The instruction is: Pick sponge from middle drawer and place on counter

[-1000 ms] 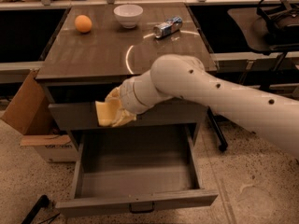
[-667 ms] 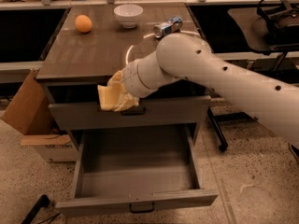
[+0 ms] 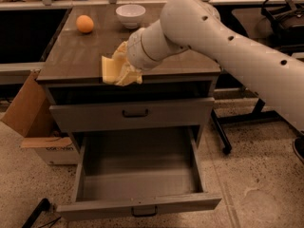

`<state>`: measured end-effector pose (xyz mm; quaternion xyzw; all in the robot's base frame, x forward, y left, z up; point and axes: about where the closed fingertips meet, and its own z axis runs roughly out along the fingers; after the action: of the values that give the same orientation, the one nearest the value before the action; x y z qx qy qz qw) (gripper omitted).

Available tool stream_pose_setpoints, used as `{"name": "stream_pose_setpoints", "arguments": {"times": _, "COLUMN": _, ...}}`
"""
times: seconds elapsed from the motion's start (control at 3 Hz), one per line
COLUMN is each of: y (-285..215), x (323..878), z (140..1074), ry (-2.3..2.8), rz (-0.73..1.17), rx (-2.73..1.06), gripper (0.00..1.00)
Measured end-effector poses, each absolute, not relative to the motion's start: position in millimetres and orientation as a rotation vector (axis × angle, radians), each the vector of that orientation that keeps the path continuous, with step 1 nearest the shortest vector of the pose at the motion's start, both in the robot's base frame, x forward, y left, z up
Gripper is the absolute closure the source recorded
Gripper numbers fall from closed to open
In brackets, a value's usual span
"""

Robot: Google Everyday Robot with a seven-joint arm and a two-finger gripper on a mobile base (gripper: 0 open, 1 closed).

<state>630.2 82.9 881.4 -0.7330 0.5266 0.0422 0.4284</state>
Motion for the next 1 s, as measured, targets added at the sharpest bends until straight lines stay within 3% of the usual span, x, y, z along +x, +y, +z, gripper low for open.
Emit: {"name": "stream_pose_setpoints", "arguments": {"times": 1.0, "y": 75.7, "x": 665.4, "z": 909.7, "ry": 1.38, "rz": 0.112, "rx": -1.747, "gripper": 1.0}}
